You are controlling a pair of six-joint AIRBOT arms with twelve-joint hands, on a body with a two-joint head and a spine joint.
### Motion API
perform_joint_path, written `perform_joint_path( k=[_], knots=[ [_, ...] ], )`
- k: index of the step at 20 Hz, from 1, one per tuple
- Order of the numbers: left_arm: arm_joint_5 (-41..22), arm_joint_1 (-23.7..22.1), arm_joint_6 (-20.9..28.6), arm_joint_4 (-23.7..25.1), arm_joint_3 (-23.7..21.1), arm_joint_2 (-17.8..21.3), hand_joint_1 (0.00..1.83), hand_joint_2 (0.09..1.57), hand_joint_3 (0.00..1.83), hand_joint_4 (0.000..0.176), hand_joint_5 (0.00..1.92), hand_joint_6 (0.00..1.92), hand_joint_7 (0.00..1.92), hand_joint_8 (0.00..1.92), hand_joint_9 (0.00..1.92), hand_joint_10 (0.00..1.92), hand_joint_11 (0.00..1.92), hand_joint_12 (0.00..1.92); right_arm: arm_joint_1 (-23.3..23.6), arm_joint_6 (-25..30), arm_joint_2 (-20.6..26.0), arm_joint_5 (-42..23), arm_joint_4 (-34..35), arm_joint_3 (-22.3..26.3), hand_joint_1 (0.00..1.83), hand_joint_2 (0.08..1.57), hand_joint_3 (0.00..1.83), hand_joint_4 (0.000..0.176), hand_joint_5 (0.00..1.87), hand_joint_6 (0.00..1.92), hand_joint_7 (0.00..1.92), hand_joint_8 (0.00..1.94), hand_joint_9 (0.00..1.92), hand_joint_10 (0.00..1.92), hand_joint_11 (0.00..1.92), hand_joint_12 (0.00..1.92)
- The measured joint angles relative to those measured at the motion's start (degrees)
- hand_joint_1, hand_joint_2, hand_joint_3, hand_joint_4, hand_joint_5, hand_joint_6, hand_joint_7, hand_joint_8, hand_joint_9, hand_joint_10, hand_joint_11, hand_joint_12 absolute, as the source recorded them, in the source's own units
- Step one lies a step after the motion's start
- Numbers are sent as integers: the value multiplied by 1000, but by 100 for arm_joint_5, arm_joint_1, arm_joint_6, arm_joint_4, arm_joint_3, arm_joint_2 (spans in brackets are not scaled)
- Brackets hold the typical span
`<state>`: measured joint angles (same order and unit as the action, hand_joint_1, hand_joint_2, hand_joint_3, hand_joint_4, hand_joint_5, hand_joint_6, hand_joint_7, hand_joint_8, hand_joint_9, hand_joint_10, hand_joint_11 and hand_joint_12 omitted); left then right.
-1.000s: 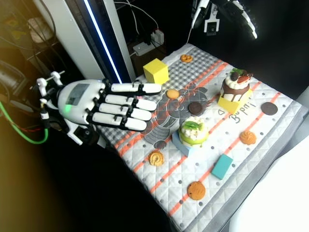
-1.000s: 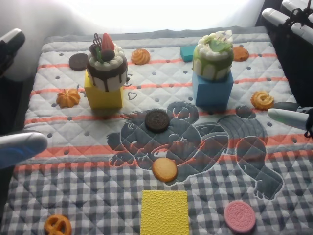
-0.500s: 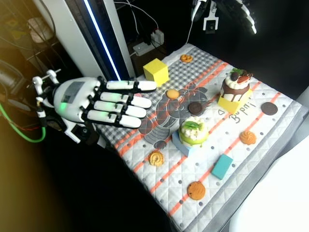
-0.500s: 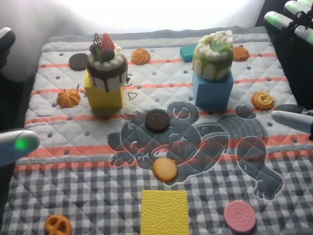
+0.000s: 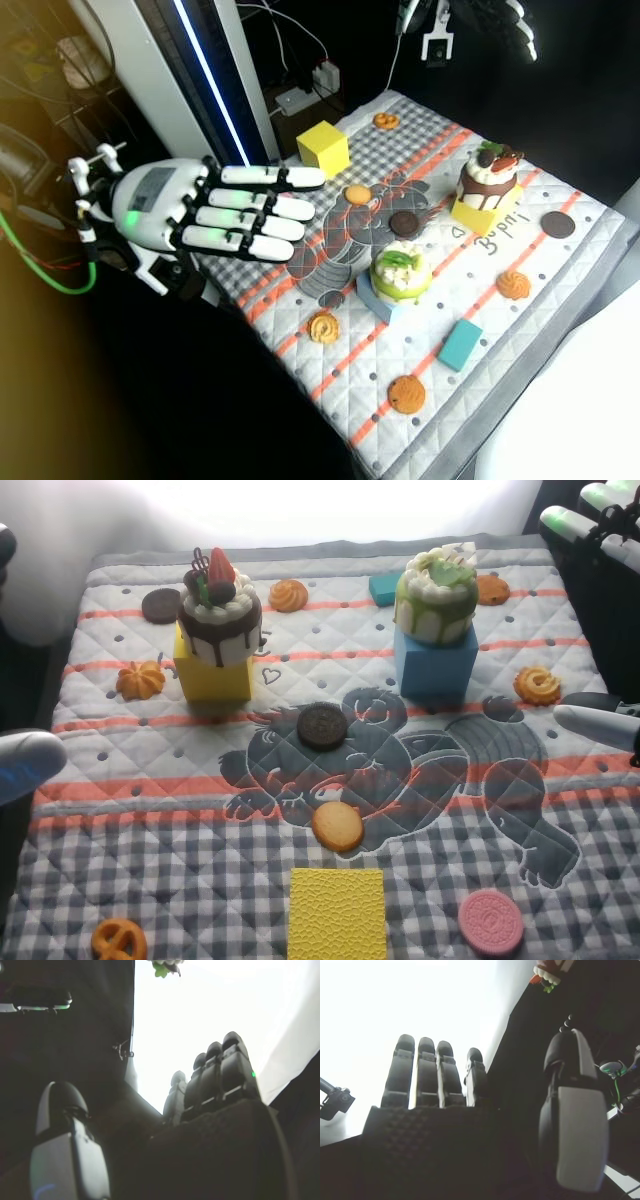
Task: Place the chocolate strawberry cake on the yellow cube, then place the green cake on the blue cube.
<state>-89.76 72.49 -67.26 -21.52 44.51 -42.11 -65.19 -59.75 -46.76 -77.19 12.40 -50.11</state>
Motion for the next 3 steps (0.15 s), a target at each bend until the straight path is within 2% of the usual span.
perform_joint_path(
  k=[1,2,3],
  knots=[
    [0,0,7,2,0,0,248,1037,29,152,0,0,0,0,0,0,0,0,0,0,0,-4,0,0,513,1048,1,150,7,0,4,0,6,1,2,0],
    [4,0,0,9,0,0,49,1102,47,124,0,0,0,0,0,0,0,0,0,0,0,-13,7,0,504,1048,1,158,1,0,0,0,0,0,0,0],
    [11,0,31,26,0,0,9,1173,38,92,0,0,0,0,0,0,0,0,0,2,2,-15,7,0,491,1073,10,157,0,0,0,0,0,0,0,0]
  ],
)
